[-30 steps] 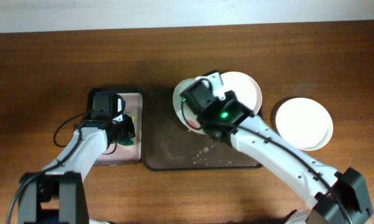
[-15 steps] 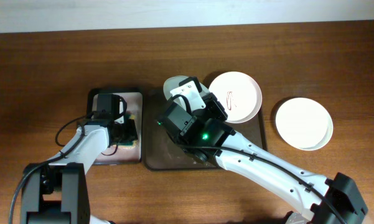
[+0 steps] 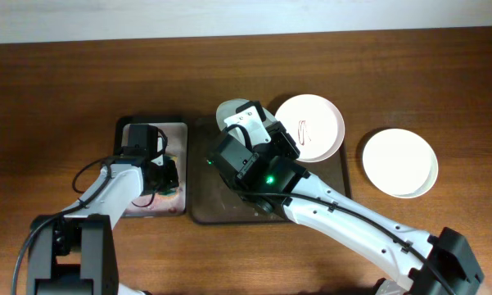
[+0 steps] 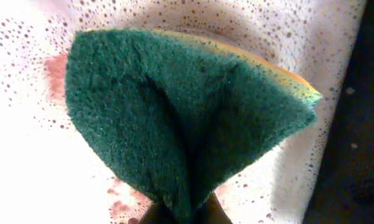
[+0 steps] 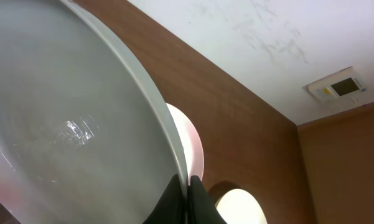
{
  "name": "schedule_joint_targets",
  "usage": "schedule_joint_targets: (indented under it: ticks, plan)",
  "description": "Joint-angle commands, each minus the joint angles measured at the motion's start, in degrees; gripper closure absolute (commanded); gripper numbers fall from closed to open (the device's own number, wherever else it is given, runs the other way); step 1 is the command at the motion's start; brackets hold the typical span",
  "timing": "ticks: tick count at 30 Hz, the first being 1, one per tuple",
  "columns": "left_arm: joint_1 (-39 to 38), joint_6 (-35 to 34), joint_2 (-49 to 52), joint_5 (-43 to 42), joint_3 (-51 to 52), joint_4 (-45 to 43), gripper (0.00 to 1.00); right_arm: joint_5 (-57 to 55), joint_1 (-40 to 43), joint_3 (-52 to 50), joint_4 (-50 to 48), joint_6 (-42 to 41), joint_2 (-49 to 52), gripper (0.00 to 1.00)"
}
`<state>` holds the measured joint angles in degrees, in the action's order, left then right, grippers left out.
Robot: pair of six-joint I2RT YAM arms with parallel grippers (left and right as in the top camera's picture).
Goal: Clean dirty plates on tray and stack at the side
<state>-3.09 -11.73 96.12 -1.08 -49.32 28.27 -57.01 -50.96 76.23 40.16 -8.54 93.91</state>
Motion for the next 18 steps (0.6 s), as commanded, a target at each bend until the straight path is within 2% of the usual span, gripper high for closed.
schedule_joint_targets:
  ticks: [1, 3, 4, 5, 7, 11, 18]
  plan:
    - [0.26, 3.69, 0.46, 1.44, -1.99, 0.07, 1.00, -2.21, 0.31, -0.13, -0.48, -0.02, -1.29, 0.96]
    - [0.26, 3.69, 0.28, 1.46, -3.15, 0.61, 1.00, -2.64, 0.68, -0.13, -0.55, -0.02, -1.29, 0.96]
    - [0.26, 3.69, 0.28, 1.49, -3.72, 0.79, 0.84, -3.63, 0.81, -0.13, -0.55, -0.02, -1.29, 0.96]
    - [0.26, 3.69, 0.26, 1.49, -4.42, 0.74, 0.61, -4.79, 0.83, -0.13, -0.55, -0.02, -1.29, 0.96]
    - [0.26, 3.69, 0.26, 2.32, -5.29, 0.39, 0.36, -5.11, 0.83, -0.13, -0.57, -0.02, -1.29, 0.96]
    - [0.26, 3.69, 0.28, 2.60, -6.64, -2.45, 0.30, -5.05, 0.83, -0.13, -0.61, -0.04, -1.29, 0.96]
    - [0.26, 3.69, 2.27, 5.14, -6.60, -4.92, 0.29, -4.94, 0.83, -0.13, -0.59, -0.04, -1.29, 0.96]
